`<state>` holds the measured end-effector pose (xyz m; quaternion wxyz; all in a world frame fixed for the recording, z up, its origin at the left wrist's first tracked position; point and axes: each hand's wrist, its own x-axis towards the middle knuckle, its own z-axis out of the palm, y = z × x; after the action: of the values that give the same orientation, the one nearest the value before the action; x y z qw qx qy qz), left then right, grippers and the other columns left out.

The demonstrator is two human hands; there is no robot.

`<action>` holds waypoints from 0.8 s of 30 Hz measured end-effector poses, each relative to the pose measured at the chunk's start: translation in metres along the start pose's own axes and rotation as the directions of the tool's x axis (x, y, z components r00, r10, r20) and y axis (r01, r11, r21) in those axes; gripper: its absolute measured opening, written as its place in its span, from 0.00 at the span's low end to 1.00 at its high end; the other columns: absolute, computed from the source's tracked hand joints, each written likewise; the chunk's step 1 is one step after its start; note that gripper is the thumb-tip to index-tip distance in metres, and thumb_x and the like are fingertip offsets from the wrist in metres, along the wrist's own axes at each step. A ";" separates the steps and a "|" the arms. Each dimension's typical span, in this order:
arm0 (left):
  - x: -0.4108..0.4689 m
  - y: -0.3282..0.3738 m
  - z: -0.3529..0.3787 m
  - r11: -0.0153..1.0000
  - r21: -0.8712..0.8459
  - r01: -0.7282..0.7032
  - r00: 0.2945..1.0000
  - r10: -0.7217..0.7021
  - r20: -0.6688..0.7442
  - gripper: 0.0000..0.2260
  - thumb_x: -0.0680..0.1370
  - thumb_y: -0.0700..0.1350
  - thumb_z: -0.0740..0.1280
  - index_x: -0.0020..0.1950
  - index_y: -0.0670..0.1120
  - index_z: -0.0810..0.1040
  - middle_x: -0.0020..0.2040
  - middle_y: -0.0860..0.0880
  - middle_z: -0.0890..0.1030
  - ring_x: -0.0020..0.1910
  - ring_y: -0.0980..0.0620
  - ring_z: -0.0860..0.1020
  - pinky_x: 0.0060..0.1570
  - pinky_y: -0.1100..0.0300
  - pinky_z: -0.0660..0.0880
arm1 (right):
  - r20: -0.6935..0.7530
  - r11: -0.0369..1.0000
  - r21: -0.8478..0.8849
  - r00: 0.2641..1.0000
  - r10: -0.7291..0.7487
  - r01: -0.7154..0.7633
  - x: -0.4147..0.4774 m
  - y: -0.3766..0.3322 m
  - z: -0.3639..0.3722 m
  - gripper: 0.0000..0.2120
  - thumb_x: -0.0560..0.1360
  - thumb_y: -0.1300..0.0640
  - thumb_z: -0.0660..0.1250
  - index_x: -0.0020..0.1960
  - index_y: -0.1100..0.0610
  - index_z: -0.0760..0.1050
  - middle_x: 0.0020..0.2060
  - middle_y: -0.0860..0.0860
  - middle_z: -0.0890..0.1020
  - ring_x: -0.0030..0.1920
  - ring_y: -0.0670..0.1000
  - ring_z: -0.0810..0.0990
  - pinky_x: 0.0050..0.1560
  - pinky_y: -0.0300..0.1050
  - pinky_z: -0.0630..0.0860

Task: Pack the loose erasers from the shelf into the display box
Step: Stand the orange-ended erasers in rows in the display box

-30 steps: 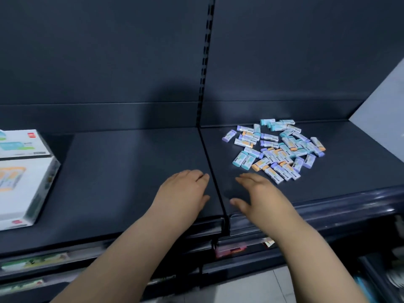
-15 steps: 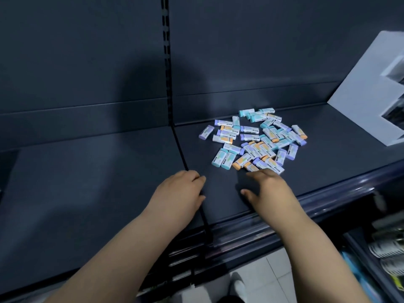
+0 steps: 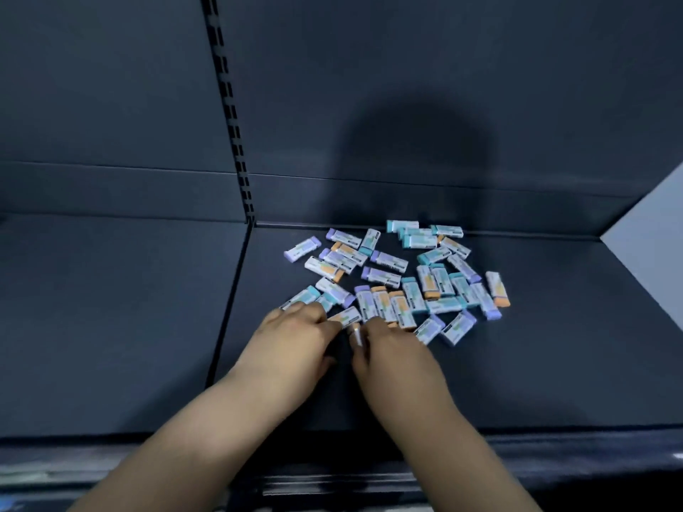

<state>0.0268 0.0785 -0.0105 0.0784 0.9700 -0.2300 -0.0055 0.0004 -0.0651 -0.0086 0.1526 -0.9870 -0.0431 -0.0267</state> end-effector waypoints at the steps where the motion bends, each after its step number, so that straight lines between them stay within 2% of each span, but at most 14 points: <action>1: 0.002 0.005 0.000 0.999 -0.002 0.041 0.999 -0.041 -0.005 0.20 0.75 0.54 0.64 0.66 0.56 0.69 0.58 0.54 0.71 0.62 0.52 0.67 0.58 0.59 0.62 | 0.020 0.999 0.005 0.999 -0.047 0.047 0.000 0.004 -0.001 0.11 0.79 0.51 0.53 0.54 0.56 0.68 0.47 0.54 0.80 0.48 0.57 0.78 0.37 0.45 0.63; 6: 0.005 0.017 0.001 0.963 -0.031 0.267 0.963 -0.268 -0.031 0.16 0.76 0.49 0.63 0.64 0.54 0.72 0.57 0.53 0.70 0.59 0.50 0.69 0.57 0.57 0.67 | 0.112 0.983 -0.038 0.978 -0.175 0.181 0.002 0.019 -0.003 0.11 0.79 0.53 0.53 0.57 0.56 0.67 0.50 0.53 0.79 0.50 0.56 0.77 0.38 0.45 0.62; 9: 0.007 0.020 0.003 0.941 -0.011 0.339 0.941 -0.339 -0.006 0.15 0.76 0.50 0.62 0.63 0.53 0.73 0.58 0.52 0.70 0.59 0.50 0.69 0.56 0.57 0.68 | 0.162 0.972 -0.037 0.961 -0.223 0.231 0.003 0.028 -0.004 0.11 0.78 0.54 0.54 0.58 0.55 0.68 0.51 0.53 0.79 0.52 0.56 0.77 0.39 0.46 0.62; 11: 0.008 0.022 0.003 0.935 0.021 0.354 0.935 -0.354 -0.020 0.13 0.78 0.49 0.60 0.62 0.51 0.73 0.57 0.51 0.70 0.58 0.49 0.70 0.55 0.57 0.68 | 0.154 0.968 0.002 0.957 -0.247 0.249 0.002 0.034 -0.005 0.13 0.78 0.52 0.54 0.61 0.53 0.67 0.52 0.51 0.79 0.53 0.55 0.76 0.39 0.45 0.63; 15: 0.007 0.022 0.001 0.923 0.117 0.367 0.929 -0.370 0.004 0.12 0.79 0.45 0.58 0.62 0.50 0.71 0.58 0.49 0.69 0.57 0.48 0.71 0.54 0.57 0.67 | 0.125 0.950 0.123 0.945 -0.301 0.287 0.000 0.040 -0.009 0.18 0.76 0.43 0.56 0.64 0.46 0.64 0.55 0.47 0.75 0.57 0.51 0.73 0.46 0.44 0.68; 18: 0.003 0.020 -0.005 0.920 0.124 0.371 0.925 -0.378 0.038 0.12 0.78 0.43 0.58 0.61 0.50 0.70 0.57 0.48 0.70 0.55 0.47 0.72 0.52 0.57 0.68 | 0.156 0.941 0.123 0.930 -0.333 0.316 0.002 0.041 -0.010 0.24 0.74 0.39 0.59 0.67 0.43 0.62 0.57 0.46 0.72 0.60 0.50 0.70 0.51 0.43 0.68; 22: -0.005 0.009 -0.017 0.924 0.021 0.383 0.918 -0.383 0.104 0.12 0.77 0.39 0.57 0.57 0.50 0.71 0.54 0.48 0.71 0.52 0.46 0.73 0.47 0.56 0.71 | 0.177 0.945 0.102 0.929 -0.324 0.310 0.007 0.038 -0.009 0.25 0.72 0.38 0.62 0.66 0.43 0.63 0.55 0.46 0.72 0.59 0.50 0.70 0.50 0.43 0.68; 24: -0.010 -0.001 -0.023 0.935 -0.056 0.350 0.930 -0.340 0.138 0.12 0.77 0.39 0.58 0.56 0.51 0.73 0.53 0.49 0.72 0.50 0.47 0.74 0.48 0.56 0.72 | 0.185 0.947 0.111 0.930 -0.317 0.301 0.008 0.035 -0.009 0.25 0.71 0.39 0.63 0.66 0.44 0.63 0.56 0.46 0.73 0.60 0.50 0.70 0.52 0.44 0.69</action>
<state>0.0198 0.0874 0.0116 0.1001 0.9891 -0.0602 -0.0899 0.0113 -0.1007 -0.0105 0.1808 -0.9585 -0.2143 0.0511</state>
